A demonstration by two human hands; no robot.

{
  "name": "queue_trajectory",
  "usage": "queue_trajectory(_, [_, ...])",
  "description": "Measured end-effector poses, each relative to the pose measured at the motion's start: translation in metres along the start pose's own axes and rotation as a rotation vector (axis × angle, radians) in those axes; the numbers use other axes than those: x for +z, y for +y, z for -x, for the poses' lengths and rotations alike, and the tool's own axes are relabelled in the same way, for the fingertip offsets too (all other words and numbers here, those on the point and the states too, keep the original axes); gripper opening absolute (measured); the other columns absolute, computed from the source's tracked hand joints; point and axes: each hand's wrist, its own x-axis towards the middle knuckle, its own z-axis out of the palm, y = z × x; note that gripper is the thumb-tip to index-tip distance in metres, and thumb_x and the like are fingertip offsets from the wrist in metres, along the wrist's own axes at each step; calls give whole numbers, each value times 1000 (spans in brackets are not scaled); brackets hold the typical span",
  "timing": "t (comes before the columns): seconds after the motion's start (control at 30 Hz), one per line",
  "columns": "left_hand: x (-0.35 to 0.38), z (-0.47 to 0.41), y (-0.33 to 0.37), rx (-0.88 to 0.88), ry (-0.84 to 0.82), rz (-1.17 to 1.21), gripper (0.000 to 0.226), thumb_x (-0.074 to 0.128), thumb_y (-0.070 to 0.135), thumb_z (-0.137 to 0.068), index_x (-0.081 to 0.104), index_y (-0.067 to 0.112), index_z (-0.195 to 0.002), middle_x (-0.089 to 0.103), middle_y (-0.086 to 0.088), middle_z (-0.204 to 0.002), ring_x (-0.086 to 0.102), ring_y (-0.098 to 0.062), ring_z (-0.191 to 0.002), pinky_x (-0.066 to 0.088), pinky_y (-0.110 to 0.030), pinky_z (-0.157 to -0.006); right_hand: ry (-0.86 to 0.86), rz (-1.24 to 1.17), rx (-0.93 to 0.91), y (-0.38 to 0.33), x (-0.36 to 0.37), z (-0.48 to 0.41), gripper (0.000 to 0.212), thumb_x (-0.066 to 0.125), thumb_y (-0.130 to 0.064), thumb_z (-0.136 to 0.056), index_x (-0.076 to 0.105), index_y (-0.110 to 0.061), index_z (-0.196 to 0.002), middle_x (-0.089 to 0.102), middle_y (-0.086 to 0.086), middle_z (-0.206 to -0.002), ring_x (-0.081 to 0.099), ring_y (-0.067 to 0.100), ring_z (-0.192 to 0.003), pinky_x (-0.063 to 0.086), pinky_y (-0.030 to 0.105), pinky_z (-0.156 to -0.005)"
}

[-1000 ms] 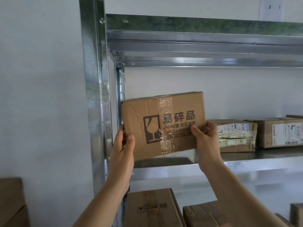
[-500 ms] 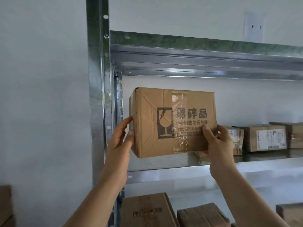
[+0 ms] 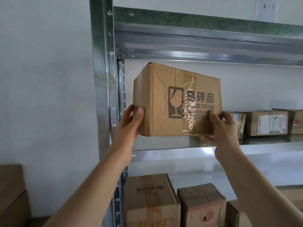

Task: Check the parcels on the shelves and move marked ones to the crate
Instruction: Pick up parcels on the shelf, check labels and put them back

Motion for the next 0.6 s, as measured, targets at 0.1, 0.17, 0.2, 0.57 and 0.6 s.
queue_trajectory(0.1, [-3, 1, -1, 7, 28, -2, 99, 74, 67, -62, 47, 25, -147, 57, -8, -142, 64, -13, -115, 50, -42, -104, -5, -6, 43, 1, -1, 2, 36, 64, -35, -99, 57, -17, -130, 67, 6, -123, 67, 28, -110, 60, 56, -86])
queue_trajectory(0.17, [-6, 0, 0, 13, 44, 0, 106, 75, 67, -60, 45, 15, -147, 51, -19, -144, 68, -19, -105, 53, -41, -100, -13, -9, 63, 1, -1, 4, 38, 63, -34, -100, 56, -15, -132, 66, 7, -124, 67, 30, -110, 60, 56, -86])
queue_trajectory(0.2, [-6, 1, 1, 14, 44, 8, 108, 78, 67, -61, 44, 11, -147, 50, -21, -143, 69, -20, -104, 54, -42, -98, -16, -9, 69, 0, -1, 5, 38, 63, -33, -100, 55, -14, -132, 66, 7, -122, 67, 30, -109, 61, 54, -83])
queue_trajectory(0.57, [-8, -1, 4, -65, 57, 207, 80, 91, 52, -52, 63, 22, -120, 73, 1, -111, 72, -19, -100, 59, -50, -79, -55, -56, 100, 1, 0, 12, 32, 60, -33, -102, 60, -15, -129, 67, 0, -101, 66, 19, -88, 57, 57, -88])
queue_trajectory(0.6, [-9, -2, 4, -96, 32, 259, 86, 96, 50, -42, 65, 23, -117, 74, 0, -112, 73, -20, -100, 59, -55, -76, -59, -58, 98, 1, 0, 12, 32, 59, -34, -102, 60, -16, -129, 67, 0, -102, 66, 19, -89, 57, 57, -88])
